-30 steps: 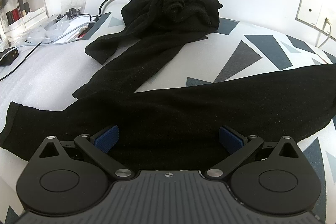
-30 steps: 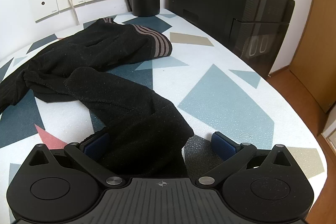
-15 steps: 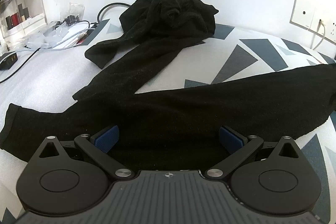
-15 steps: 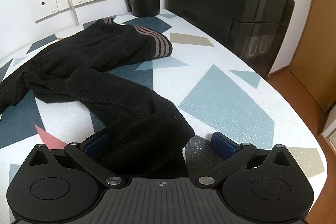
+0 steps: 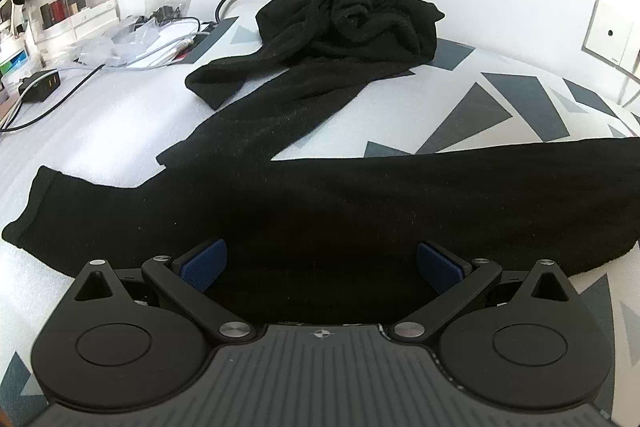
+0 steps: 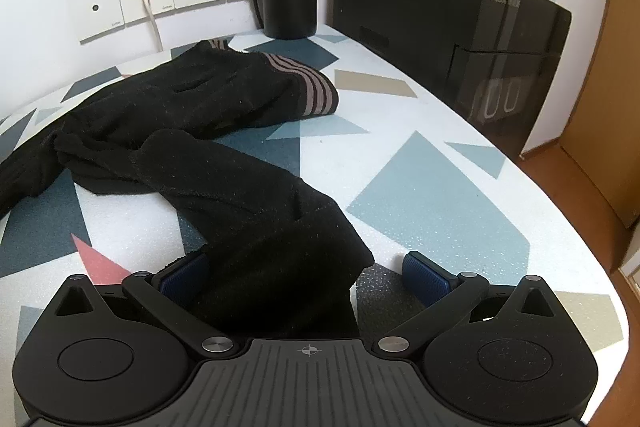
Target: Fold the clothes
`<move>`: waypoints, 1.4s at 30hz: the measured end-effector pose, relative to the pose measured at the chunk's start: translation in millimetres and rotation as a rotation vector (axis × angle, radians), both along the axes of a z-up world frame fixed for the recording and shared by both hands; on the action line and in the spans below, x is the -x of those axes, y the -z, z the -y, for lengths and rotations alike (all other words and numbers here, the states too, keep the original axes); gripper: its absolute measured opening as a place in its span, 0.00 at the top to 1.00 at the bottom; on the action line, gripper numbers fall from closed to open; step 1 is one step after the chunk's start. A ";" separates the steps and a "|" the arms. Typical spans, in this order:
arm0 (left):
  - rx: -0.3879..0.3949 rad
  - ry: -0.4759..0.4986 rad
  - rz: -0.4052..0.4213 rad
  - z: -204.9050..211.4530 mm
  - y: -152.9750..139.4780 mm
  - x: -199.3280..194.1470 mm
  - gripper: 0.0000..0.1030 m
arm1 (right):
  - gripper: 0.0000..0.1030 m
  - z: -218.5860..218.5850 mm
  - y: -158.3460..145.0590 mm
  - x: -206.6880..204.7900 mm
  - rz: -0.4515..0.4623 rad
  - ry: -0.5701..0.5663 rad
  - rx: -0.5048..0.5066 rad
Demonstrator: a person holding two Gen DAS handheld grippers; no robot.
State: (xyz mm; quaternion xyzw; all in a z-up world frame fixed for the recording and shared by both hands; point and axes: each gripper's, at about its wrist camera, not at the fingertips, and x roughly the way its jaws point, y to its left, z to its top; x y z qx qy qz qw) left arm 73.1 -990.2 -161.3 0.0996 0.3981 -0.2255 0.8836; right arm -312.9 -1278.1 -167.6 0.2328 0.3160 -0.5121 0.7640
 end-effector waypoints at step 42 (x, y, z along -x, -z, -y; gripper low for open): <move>0.277 0.509 0.094 -162.8 -44.9 4.9 0.00 | 0.52 -160.6 -34.2 -55.2 0.154 -0.193 -0.252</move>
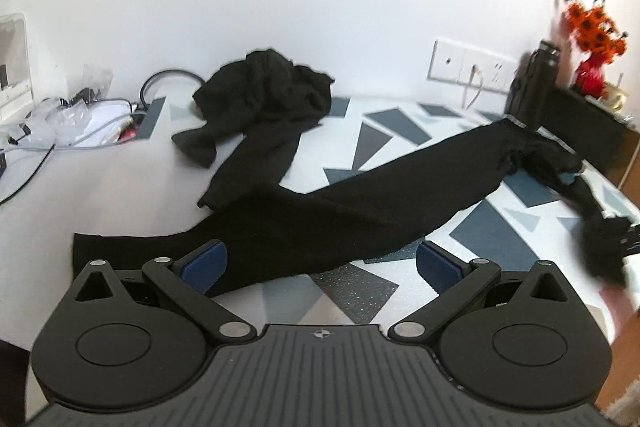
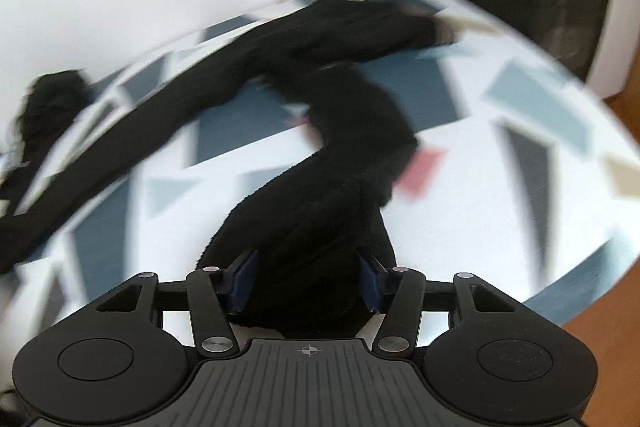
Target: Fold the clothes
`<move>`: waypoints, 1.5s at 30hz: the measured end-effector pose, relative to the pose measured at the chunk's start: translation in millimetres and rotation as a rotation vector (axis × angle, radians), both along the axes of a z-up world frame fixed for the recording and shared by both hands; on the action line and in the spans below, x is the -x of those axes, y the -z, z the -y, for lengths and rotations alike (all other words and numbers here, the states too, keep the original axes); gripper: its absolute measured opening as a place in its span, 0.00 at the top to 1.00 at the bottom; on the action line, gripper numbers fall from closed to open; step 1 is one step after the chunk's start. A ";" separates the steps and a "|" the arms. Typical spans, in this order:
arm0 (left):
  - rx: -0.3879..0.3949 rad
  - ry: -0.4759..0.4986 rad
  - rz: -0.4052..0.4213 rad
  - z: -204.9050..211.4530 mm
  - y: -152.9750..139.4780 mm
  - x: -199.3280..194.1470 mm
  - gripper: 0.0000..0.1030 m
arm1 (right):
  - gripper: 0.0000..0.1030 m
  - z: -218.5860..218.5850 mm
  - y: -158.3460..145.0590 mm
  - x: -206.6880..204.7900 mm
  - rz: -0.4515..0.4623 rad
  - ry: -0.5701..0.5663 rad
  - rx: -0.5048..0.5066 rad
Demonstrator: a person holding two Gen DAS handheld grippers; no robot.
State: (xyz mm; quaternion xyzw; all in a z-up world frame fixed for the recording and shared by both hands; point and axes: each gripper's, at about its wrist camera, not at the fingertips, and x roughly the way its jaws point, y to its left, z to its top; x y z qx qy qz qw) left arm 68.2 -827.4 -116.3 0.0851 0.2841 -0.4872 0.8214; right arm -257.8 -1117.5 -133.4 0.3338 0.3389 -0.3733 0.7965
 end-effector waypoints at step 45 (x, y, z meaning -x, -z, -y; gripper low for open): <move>-0.232 0.062 -0.281 146.0 10.8 61.3 0.86 | 0.46 250.4 -0.2 36.4 0.080 0.135 0.011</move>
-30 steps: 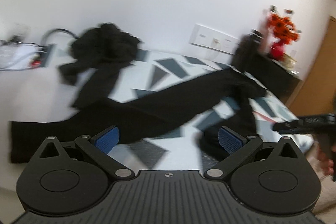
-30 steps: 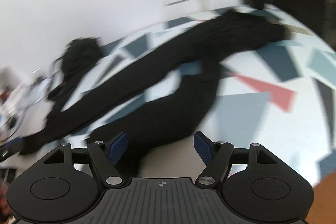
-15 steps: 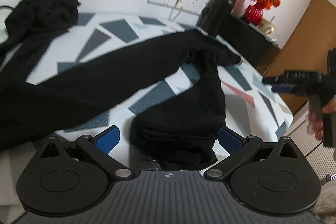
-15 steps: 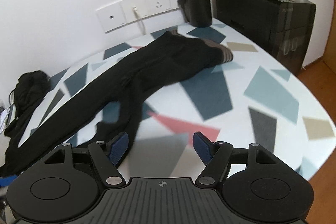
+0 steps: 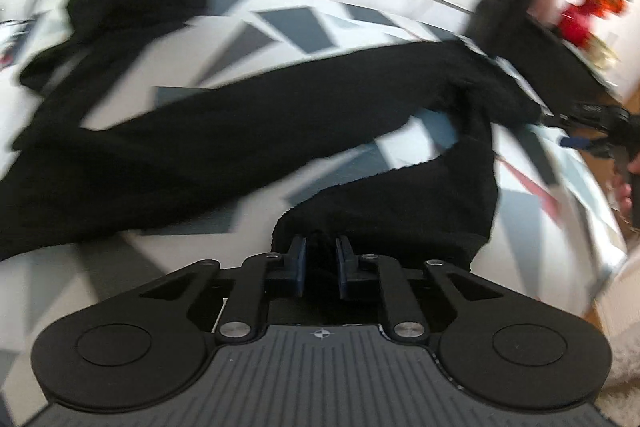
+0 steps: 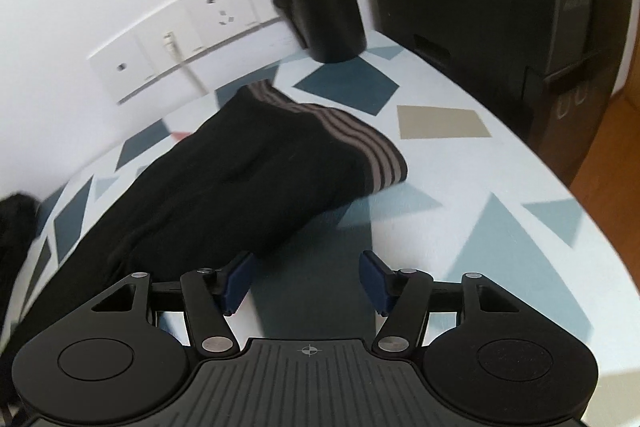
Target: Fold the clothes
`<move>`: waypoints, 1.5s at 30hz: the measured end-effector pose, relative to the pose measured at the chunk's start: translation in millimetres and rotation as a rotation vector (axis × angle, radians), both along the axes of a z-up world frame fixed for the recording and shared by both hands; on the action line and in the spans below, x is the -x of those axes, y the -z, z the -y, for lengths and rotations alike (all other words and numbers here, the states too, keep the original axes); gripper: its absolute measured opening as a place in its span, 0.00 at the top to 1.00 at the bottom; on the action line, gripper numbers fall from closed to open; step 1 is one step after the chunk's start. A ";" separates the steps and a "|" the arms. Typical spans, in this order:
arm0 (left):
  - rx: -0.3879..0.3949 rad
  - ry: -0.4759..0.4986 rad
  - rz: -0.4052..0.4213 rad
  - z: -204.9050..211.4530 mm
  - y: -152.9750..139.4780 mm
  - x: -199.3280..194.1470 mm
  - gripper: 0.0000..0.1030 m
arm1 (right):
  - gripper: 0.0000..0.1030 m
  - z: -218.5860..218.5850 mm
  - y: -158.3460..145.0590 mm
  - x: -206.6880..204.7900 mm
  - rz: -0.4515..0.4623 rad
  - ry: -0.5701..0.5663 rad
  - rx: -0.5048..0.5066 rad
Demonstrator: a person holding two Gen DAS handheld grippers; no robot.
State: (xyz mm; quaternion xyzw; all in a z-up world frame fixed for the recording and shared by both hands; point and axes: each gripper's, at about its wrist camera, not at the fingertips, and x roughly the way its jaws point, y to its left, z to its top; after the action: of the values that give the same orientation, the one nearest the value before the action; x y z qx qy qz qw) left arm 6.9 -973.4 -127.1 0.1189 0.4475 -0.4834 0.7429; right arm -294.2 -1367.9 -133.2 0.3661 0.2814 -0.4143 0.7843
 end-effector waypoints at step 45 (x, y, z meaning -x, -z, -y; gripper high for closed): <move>-0.138 -0.133 0.084 -6.2 -1.3 11.5 0.27 | 0.62 53.1 20.1 -5.7 0.180 0.035 -0.052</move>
State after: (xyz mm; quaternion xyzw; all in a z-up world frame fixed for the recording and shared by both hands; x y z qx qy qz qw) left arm -4.6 -967.2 -125.8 0.1599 0.4550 -0.3955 0.7817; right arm -288.5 -1421.0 -153.3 0.4269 0.2141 -0.3861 0.7892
